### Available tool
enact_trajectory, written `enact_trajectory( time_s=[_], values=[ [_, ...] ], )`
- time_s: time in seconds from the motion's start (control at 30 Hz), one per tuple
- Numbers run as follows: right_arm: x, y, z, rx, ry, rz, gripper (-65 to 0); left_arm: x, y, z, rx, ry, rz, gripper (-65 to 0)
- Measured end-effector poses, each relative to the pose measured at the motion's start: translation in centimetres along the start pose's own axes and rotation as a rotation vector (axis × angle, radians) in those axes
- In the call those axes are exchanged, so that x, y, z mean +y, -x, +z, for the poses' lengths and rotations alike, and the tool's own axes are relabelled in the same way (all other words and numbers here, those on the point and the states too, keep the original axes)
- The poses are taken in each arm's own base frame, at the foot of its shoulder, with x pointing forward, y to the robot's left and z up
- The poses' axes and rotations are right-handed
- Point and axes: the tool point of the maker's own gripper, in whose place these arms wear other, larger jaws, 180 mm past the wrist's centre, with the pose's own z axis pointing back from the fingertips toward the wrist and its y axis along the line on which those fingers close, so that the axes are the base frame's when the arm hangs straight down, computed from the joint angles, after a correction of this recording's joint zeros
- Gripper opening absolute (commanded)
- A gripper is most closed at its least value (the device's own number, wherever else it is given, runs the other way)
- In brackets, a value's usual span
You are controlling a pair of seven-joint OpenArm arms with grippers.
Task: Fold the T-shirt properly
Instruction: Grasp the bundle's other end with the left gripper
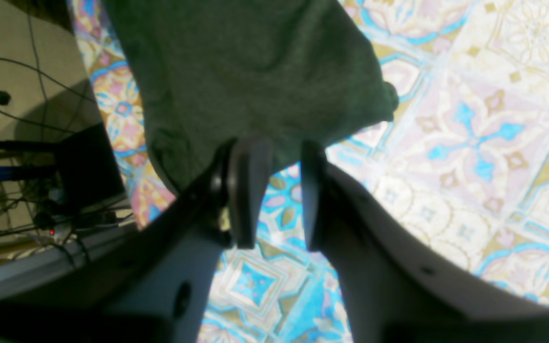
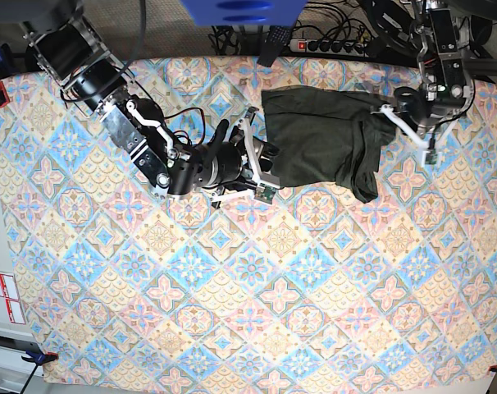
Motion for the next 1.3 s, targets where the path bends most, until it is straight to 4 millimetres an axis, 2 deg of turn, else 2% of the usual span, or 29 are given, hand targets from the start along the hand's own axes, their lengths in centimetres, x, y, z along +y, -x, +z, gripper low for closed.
enact_trajectory(
  time_s=[0.1,0.2,0.47,0.63,0.73,0.9,1.0,1.2,1.3],
  values=[
    [0.0,-0.1,0.0,-0.003,0.000,0.000,-50.8,1.0,0.7,0.2,0.010,-0.023,0.027,-65.0],
    [0.1,0.0,0.0,0.000,-0.002,0.000,-50.7,1.1,1.0,0.1,0.019,-0.022,0.027,-65.0],
    [0.0,-0.1,0.0,-0.001,0.000,-0.001,-50.6,-1.2,2.3,0.1,0.035,0.114,0.109,-65.0],
    [0.0,-0.3,0.0,-0.008,-0.001,0.001,-50.6,-3.6,-0.6,2.2,-0.072,0.226,0.129,-65.0],
    [-0.2,-0.1,-0.1,0.002,0.004,-0.001,-50.6,-3.9,-1.5,2.2,-0.088,0.231,0.127,-65.0],
    [-0.2,-0.1,-0.1,0.000,0.003,-0.001,-50.5,-4.0,-4.7,2.1,-0.157,0.232,0.125,-64.4],
    [-0.1,-0.2,-0.1,-0.003,-0.001,-0.003,-50.5,-5.4,-5.1,2.0,-0.153,0.260,0.093,-56.3],
    [-0.1,-0.1,-0.1,-0.001,0.001,-0.002,-50.5,-6.5,-4.2,1.5,-0.109,0.250,0.031,-35.2],
    [-0.1,-0.1,-0.1,0.000,0.002,-0.002,-50.5,-7.0,-3.6,0.9,-0.083,0.264,0.028,-26.8]
  ],
)
